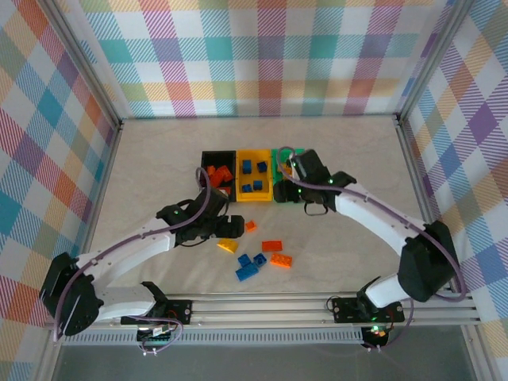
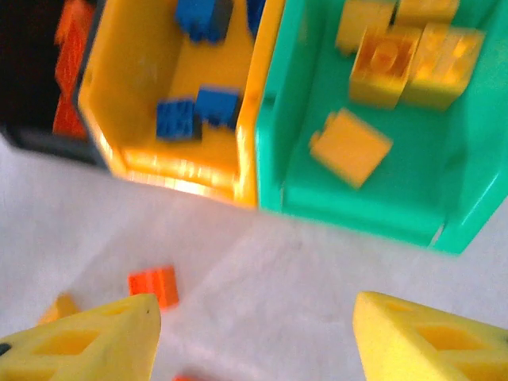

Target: Sort the legos into containers by color

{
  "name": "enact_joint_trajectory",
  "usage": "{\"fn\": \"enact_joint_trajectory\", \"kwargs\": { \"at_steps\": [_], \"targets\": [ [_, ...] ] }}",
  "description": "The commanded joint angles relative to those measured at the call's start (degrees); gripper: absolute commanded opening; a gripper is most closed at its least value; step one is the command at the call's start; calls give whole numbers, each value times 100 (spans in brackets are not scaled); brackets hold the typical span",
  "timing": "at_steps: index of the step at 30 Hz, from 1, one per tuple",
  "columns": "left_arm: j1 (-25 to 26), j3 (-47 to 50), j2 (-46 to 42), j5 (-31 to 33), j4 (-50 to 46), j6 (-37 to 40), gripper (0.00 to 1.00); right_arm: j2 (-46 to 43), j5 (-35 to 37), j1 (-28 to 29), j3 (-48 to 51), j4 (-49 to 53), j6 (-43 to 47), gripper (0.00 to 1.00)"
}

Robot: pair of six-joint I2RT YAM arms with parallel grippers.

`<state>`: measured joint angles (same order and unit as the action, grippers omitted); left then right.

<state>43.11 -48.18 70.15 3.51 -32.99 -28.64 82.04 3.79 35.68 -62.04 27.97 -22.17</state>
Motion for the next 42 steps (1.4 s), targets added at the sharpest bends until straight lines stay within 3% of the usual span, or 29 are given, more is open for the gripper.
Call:
{"fn": "enact_joint_trajectory", "kwargs": {
  "at_steps": [1, 8, 23, 42],
  "targets": [
    [203, 164, 402, -97, -119, 80, 91, -391, -72, 66, 526, -182, -275, 66],
    [339, 409, 851, -344, 314, -232, 93, -713, -125, 97, 939, -246, -301, 66],
    [347, 949, 174, -346, 383, -729, 97, -777, -203, 189, 1271, -375, -235, 67],
    [347, 783, 1259, -613, 1175, -742, 92, -819, -138, 236, 1326, -320, -213, 67]
  ]
}}
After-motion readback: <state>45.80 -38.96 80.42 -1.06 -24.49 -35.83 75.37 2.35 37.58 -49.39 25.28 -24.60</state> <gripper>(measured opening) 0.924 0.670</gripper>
